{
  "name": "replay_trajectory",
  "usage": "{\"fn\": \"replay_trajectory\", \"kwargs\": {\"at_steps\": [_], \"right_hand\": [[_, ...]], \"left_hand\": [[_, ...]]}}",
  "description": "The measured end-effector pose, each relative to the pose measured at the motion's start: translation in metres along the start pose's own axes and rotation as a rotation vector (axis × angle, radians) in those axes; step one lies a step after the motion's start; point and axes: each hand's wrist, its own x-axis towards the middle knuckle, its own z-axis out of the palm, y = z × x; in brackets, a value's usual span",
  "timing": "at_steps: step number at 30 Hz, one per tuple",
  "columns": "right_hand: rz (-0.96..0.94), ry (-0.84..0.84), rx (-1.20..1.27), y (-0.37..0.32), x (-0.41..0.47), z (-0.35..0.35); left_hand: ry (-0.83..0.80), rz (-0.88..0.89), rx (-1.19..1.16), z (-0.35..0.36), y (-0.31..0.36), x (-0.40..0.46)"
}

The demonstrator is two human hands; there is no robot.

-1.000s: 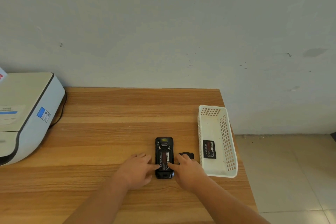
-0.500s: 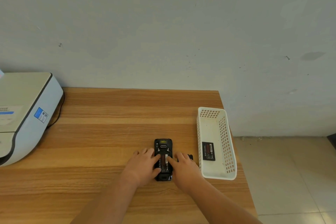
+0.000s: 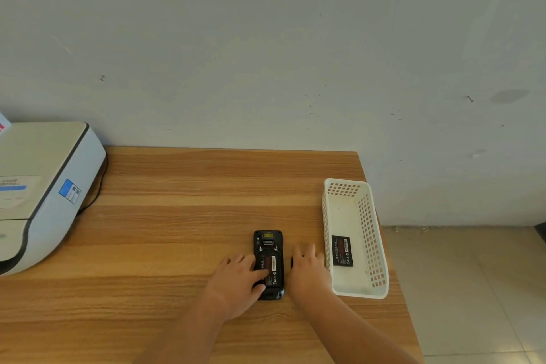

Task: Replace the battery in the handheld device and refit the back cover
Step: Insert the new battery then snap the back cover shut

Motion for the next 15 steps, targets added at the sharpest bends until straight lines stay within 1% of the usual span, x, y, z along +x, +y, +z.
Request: {"fn": "replay_trajectory", "kwargs": {"at_steps": [4,7,12,15], "right_hand": [[0.088,-0.086,-0.061,-0.003,0.006,-0.002],[0.113,-0.124,-0.09,-0.001,0.01,-0.002],[0.073,-0.138,-0.145,-0.001,0.018,-0.008],[0.018,-0.209,-0.163,-0.003,0.025,-0.018]], "left_hand": [[-0.009,-0.029,-0.038,-0.001,0.003,0.001],[0.016,-0.052,-0.083,-0.004,0.004,0.0],[0.064,-0.147,-0.18,-0.008,-0.008,-0.003],[0.043,-0.175,-0.192,-0.009,-0.017,-0.005]]}}
